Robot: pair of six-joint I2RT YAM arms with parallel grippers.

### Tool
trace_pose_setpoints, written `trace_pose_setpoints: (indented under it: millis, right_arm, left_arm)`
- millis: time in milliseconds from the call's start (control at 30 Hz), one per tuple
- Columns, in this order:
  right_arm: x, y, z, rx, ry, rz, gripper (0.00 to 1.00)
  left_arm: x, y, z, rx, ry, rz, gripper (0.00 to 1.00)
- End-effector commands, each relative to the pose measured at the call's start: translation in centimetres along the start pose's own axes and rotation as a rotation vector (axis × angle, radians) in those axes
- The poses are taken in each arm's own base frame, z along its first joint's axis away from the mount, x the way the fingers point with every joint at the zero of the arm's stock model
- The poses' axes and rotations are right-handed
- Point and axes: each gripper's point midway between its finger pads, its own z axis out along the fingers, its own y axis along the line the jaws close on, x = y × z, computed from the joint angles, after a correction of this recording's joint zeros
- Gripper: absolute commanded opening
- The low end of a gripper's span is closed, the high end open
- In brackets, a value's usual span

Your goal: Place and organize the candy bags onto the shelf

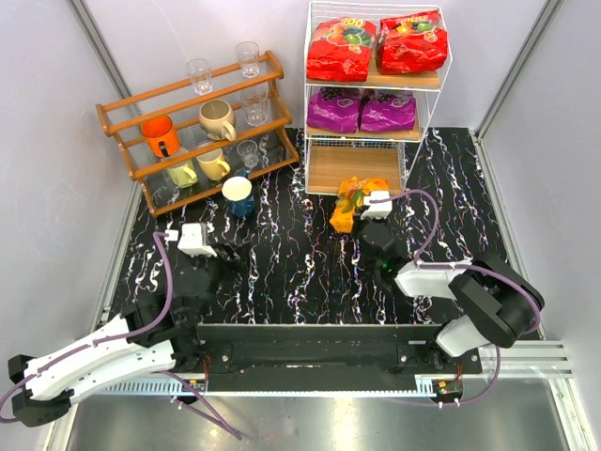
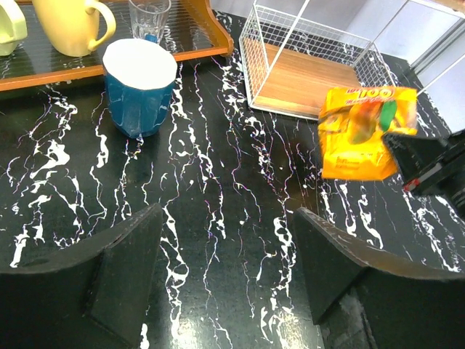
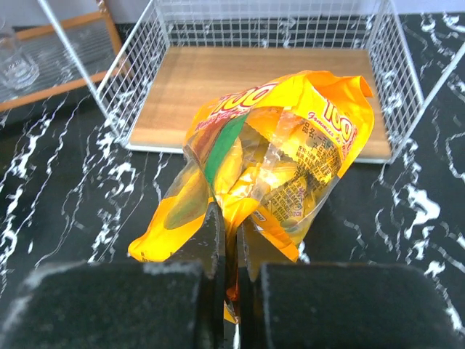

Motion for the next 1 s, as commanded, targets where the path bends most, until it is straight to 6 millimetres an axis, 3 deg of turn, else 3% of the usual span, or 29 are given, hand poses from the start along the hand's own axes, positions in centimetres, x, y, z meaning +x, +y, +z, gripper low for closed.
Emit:
trace_pose_setpoints:
  millis: [0, 133, 300, 467, 500, 567, 600, 967]
  right_arm:
    - [-8.8, 1.2, 2.3, -0.1, -0.248, 0.084, 0.0]
    - [-10.7, 1.8, 4.8, -0.178, -0.281, 0.089, 0.0]
    - [-11.7, 2.3, 7.8, -0.23, -0.301, 0.084, 0.0]
    - [-11.6, 1.1, 11.3, -0.224, -0.334, 0.108, 0.0]
    - [-10.6, 0.8, 12.1, -0.218, -0.32, 0.116, 0.0]
    - [-11.3, 0.2, 13.0, -0.212, -0.35, 0.142, 0.0]
    - [-10.4, 0.0, 13.6, -0.208, -0.339, 0.144, 0.0]
    - [-9.9, -1.3, 18.2, -0.179, -0.328, 0.167, 0.0]
  left_arm:
    - [-0.4, -1.1, 0.7, 0.024, -0.043, -0.015, 0.75]
    - [0.0, -1.3, 1.1, 0.029, -0.05, -0.015, 0.75]
    - [0.5, -1.3, 1.5, 0.027, -0.063, -0.007, 0.75]
    - [0.6, -1.4, 1.8, 0.029, -0.075, 0.004, 0.75]
    - [0.7, -1.4, 1.8, 0.029, -0.075, 0.005, 0.75]
    - [0.8, -1.4, 1.9, 0.029, -0.079, 0.006, 0.75]
    - [0.9, -1.3, 2.0, 0.026, -0.08, 0.008, 0.75]
    - [1.5, -0.9, 2.3, 0.012, -0.088, 0.023, 0.76]
